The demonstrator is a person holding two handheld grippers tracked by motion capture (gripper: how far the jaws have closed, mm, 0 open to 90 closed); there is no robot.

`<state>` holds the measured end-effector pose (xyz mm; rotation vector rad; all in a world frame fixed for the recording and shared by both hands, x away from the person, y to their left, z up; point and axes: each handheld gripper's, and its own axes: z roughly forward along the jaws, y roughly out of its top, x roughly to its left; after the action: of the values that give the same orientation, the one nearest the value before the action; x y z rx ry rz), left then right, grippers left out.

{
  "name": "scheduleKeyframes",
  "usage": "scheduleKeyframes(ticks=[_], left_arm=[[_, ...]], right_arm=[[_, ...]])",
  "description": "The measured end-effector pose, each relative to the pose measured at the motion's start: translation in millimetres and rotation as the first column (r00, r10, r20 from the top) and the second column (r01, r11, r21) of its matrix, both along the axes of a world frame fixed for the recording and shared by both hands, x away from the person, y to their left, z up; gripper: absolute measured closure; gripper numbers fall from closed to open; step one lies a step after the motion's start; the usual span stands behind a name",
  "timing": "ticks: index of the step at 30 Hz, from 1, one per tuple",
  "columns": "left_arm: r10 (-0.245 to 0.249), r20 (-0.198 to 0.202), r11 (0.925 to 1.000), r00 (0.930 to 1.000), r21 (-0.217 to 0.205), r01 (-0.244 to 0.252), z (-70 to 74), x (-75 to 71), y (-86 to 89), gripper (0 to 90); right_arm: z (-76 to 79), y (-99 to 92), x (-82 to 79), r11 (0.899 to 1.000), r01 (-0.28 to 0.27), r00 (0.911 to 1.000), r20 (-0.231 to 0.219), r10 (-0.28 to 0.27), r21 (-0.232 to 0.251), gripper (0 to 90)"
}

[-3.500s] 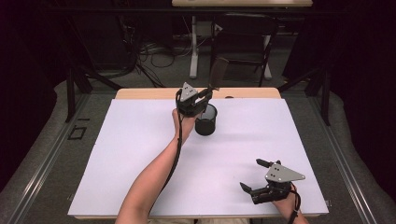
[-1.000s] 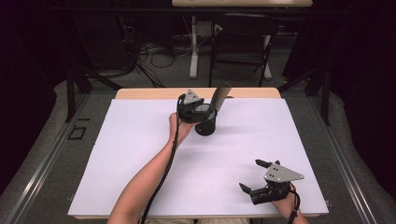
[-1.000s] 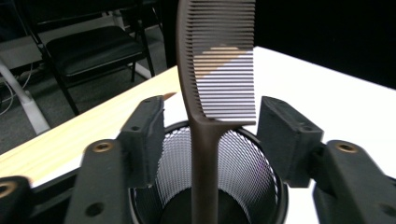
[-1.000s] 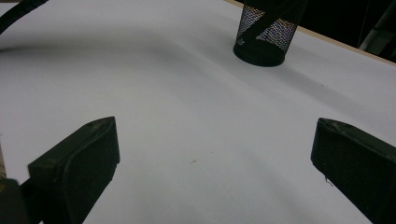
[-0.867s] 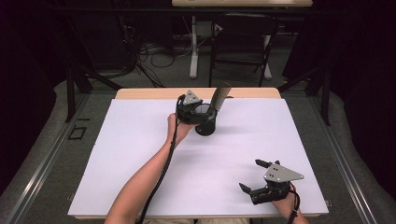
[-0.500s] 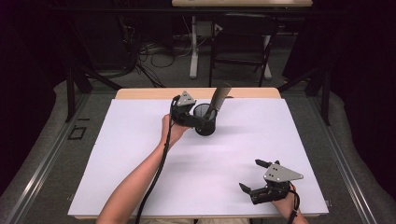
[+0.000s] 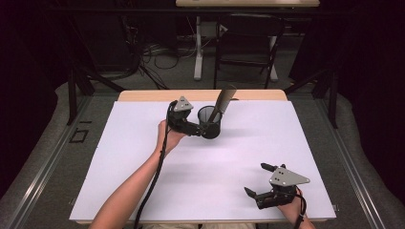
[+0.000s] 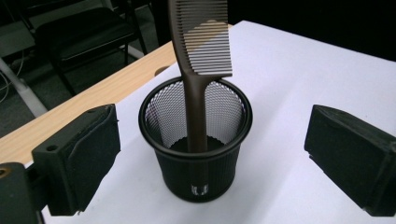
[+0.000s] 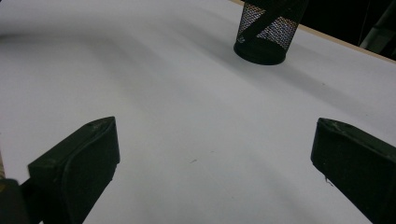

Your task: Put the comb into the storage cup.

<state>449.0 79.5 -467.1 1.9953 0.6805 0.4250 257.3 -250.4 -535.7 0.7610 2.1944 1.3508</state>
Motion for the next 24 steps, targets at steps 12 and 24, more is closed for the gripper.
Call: scheduleKeyframes(ticks=[12, 24], left_arm=[[0.018, -0.018, 0.9998, 0.9997, 0.003, -0.018, 1.0, -13.2, 14.8, 0.1], [0.045, -0.043, 0.9986, 0.9981, 0.03, -0.043, -1.9, -29.7, 41.6, 0.0]], right_arm=[[-0.1, 0.0, 0.2, 1.0, 0.0, 1.0, -0.002, 0.0, 0.0, 0.8], [0.1, 0.1, -0.1, 1.0, 0.003, 1.0, -0.003, -0.003, 0.004, 0.8]])
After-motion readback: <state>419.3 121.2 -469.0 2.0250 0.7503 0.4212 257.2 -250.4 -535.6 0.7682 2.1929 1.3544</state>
